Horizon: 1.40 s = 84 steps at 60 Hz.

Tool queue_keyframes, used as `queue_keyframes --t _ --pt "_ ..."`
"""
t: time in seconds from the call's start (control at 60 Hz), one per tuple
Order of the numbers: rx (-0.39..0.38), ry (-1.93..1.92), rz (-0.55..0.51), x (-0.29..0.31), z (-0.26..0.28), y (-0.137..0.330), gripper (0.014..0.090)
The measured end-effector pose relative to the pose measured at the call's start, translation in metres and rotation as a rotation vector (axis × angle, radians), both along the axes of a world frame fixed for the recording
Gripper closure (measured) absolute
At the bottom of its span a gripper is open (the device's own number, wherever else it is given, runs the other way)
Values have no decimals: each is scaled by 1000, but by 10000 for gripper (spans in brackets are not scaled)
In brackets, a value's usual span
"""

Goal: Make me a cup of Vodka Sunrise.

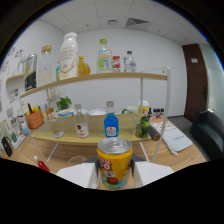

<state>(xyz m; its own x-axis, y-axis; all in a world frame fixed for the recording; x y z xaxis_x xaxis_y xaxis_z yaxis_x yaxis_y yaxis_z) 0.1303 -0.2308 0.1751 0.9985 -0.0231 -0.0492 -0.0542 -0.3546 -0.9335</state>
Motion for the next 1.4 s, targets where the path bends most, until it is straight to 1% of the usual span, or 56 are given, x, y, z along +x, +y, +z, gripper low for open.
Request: queue_keyframes --t 0.083,0.15,0.25,0.6,0.767,0.933,0.983,1.133,1.267,1.4 --pt "6 -185 18 1 3 4 538" --pt "22 -369 60 -2 9 8 538" --pt "21 -637 109 -3 14 14 540" --pt "31 -1560 348 -25 28 35 542" --pt "17 -1851 465 -34 15 39 538" --pt "25 -1949 517 -41 11 36 541" --pt "27 -1935 515 -42 10 33 540" --pt "79 -1864 498 -49 22 29 541" --pt "167 -1594 413 -52 59 23 539" --pt "288 -1172 319 -47 109 10 539"
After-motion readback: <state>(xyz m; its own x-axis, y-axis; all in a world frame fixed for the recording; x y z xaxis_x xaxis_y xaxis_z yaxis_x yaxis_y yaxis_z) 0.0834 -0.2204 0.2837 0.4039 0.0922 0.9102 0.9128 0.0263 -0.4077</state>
